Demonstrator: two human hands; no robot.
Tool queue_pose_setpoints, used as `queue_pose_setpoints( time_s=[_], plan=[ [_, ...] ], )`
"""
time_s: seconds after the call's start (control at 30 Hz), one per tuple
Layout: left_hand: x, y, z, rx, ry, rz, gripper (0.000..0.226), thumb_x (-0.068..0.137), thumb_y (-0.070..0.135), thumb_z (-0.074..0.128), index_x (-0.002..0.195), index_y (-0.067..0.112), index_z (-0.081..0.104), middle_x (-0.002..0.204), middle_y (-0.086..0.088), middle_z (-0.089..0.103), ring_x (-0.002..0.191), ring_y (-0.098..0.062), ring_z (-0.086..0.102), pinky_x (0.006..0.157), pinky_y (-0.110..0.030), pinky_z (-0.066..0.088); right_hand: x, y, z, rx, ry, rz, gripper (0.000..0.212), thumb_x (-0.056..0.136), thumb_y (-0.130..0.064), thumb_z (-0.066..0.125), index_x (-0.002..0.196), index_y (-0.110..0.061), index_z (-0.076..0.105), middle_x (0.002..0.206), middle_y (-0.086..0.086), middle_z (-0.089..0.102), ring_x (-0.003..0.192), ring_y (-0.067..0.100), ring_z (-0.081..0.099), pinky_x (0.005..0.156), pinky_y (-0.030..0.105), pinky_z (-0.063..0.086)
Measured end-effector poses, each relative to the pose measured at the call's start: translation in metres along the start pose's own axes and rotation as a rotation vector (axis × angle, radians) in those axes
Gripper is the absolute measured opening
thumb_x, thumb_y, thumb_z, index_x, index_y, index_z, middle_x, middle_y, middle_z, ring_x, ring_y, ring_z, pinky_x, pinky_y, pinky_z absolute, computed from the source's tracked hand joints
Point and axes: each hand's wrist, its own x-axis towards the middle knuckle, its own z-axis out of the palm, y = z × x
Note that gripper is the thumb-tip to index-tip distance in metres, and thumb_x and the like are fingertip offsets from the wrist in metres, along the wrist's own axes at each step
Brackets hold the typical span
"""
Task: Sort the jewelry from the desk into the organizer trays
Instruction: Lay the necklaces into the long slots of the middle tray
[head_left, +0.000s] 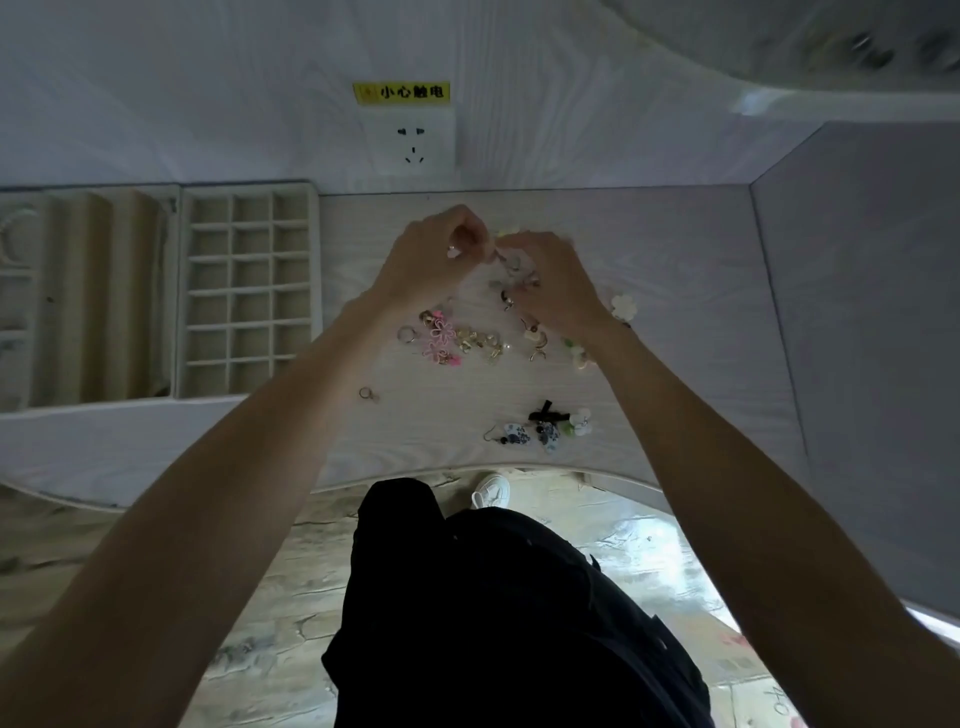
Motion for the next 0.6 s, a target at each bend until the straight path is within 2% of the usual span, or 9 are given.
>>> queue_pose_setpoints(
  time_s=[0.07,0.13,0.2,0.27,0.3,0.37,0.43,0.53,0.6],
  plan=[
    [0.002,0.009,-0.008,-0.069,0.013,-0.016,0.012,0.087,0.018,0.066,0.083,0.027,0.058,0.080,0.017,0.065,0.073,0.014,0.058,0.072,-0.004,0.043,-0.005,-0.013,-0.005,0.266,-0.057,0.023,0.031,0.082,-0.005,0.065,0.112,-0.014,0.060,0.112,-0.007,0.053,0.106,0.005,0.047,0.093,0.010,0.032],
    [0.001,0.017,-0.017,-0.121,0.037,-0.027,0.016,0.083,0.019,0.069,0.080,0.032,0.061,0.078,0.017,0.067,0.077,0.007,0.063,0.077,-0.011,0.046,-0.010,-0.024,-0.009,0.389,-0.062,0.068,0.012,0.085,-0.008,0.064,0.097,-0.013,0.064,0.103,-0.015,0.054,0.100,0.001,0.049,0.087,0.007,0.033],
    [-0.001,0.024,-0.028,-0.176,0.063,-0.040,0.015,0.080,0.019,0.071,0.081,0.033,0.064,0.077,0.016,0.069,0.081,-0.002,0.066,0.081,-0.019,0.049,-0.014,-0.027,-0.013,0.453,-0.005,0.106,0.007,0.089,-0.013,0.063,0.094,-0.009,0.065,0.102,-0.008,0.061,0.089,-0.004,0.053,0.081,0.008,0.037],
    [-0.004,0.029,-0.039,-0.301,0.101,-0.060,0.015,0.080,0.011,0.067,0.079,0.026,0.065,0.073,0.013,0.069,0.081,-0.007,0.068,0.080,-0.022,0.051,-0.018,-0.026,-0.018,0.437,0.045,0.125,0.014,0.091,-0.015,0.060,0.098,-0.004,0.065,0.100,-0.001,0.062,0.074,-0.010,0.052,0.066,-0.001,0.036],
    [-0.006,0.032,-0.044,-0.389,0.118,-0.081,0.017,0.081,0.004,0.062,0.078,0.020,0.064,0.071,0.010,0.068,0.081,-0.009,0.068,0.078,-0.021,0.051,-0.019,-0.023,-0.019,0.413,0.064,0.134,0.013,0.091,-0.017,0.060,0.097,-0.006,0.064,0.100,-0.001,0.062,0.073,-0.009,0.052,0.064,-0.001,0.036],
    [-0.011,0.035,-0.051,-0.545,0.136,-0.144,0.022,0.085,-0.005,0.052,0.075,0.012,0.060,0.065,0.005,0.067,0.079,-0.012,0.070,0.074,-0.021,0.053,-0.021,-0.017,-0.024,0.399,0.092,0.152,0.003,0.091,-0.021,0.061,0.090,-0.018,0.062,0.101,-0.004,0.062,0.080,-0.008,0.051,0.075,0.012,0.040],
    [-0.016,0.036,-0.056,-0.609,0.157,-0.213,0.024,0.087,-0.006,0.046,0.073,0.010,0.056,0.062,0.003,0.068,0.077,-0.015,0.070,0.072,-0.022,0.053,-0.021,-0.019,-0.031,0.451,0.091,0.190,0.010,0.089,-0.024,0.064,0.080,-0.026,0.059,0.094,-0.006,0.063,0.083,0.000,0.056,0.079,0.019,0.042],
    [-0.022,0.031,-0.060,-0.643,0.210,-0.291,0.024,0.088,-0.004,0.043,0.072,0.010,0.054,0.058,0.002,0.065,0.074,-0.017,0.068,0.076,-0.026,0.055,-0.024,-0.029,-0.043,0.595,0.092,0.263,0.013,0.085,-0.020,0.065,0.074,-0.022,0.058,0.078,-0.006,0.062,0.072,0.006,0.056,0.064,0.011,0.041],
    [-0.026,0.025,-0.060,-0.643,0.243,-0.362,0.023,0.090,-0.004,0.043,0.075,0.010,0.055,0.059,0.002,0.061,0.067,-0.015,0.065,0.077,-0.028,0.056,-0.029,-0.033,-0.048,0.721,0.100,0.216,0.012,0.087,-0.011,0.060,0.076,-0.017,0.059,0.073,-0.002,0.064,0.069,0.008,0.059,0.071,0.017,0.045]
  ],
)
